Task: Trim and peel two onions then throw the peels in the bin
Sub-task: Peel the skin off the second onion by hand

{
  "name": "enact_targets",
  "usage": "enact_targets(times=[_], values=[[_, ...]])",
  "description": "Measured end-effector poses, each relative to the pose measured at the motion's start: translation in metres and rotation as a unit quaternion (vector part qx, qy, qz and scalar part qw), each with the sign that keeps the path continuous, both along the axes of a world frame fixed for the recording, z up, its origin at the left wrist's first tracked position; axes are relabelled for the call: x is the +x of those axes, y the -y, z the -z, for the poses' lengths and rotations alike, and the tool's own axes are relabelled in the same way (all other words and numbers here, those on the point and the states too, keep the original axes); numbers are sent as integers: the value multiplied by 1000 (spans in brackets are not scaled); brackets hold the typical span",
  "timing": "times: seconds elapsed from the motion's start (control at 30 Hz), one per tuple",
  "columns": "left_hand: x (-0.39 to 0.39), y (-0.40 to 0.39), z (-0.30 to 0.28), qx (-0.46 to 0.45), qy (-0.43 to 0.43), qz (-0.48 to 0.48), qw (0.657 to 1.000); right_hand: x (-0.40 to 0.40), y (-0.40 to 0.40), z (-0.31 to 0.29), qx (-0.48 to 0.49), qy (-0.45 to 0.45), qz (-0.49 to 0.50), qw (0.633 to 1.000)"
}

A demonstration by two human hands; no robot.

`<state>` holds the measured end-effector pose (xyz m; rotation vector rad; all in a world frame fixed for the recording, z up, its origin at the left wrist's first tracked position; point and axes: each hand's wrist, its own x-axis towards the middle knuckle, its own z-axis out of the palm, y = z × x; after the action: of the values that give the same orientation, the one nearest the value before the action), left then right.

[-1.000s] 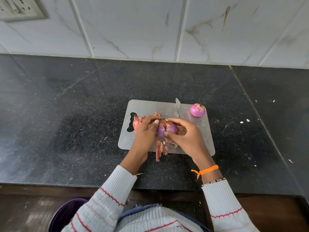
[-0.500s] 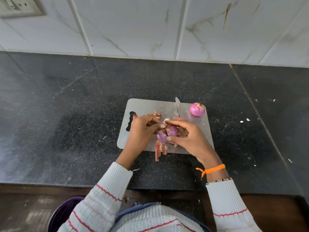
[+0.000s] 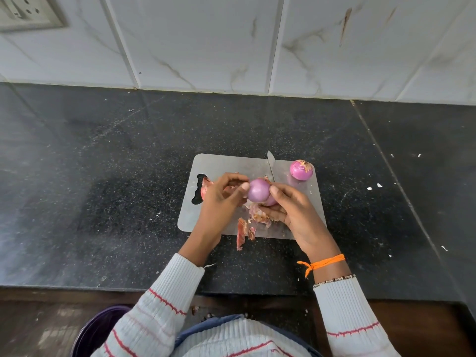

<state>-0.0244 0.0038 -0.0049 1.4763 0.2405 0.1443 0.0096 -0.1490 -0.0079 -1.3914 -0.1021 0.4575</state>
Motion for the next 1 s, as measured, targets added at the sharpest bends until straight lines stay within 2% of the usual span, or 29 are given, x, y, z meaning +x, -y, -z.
enact_targets(times=[0.17,0.27,0.4,0.57,0.63,0.73,0.87,1.0], values=[[-3,7,-1,32,3,92,995,-1,-3,-3,-38,-24,31,999],[-3,10,0,73,5,85,994,-3,-3,-5,-81,-13,8,997],[-4,7,-1,62,-11,75,995,-4,-3,-8,-97,-13,1,995],[-2,9,-1,5,-48,35,998,-4,-5,-11,-7,-92,14,996],[0,8,1,-23,-74,8,997,-4,-7,-12,52,-161,45,985],[0,5,3,-26,-62,-11,998,-4,-8,-12,119,-235,75,962],[1,5,2,7,-38,-31,999,-1,-7,-11,137,-256,82,953],[0,12,0,-7,-33,-27,999,0,-3,-12,159,-259,90,948]])
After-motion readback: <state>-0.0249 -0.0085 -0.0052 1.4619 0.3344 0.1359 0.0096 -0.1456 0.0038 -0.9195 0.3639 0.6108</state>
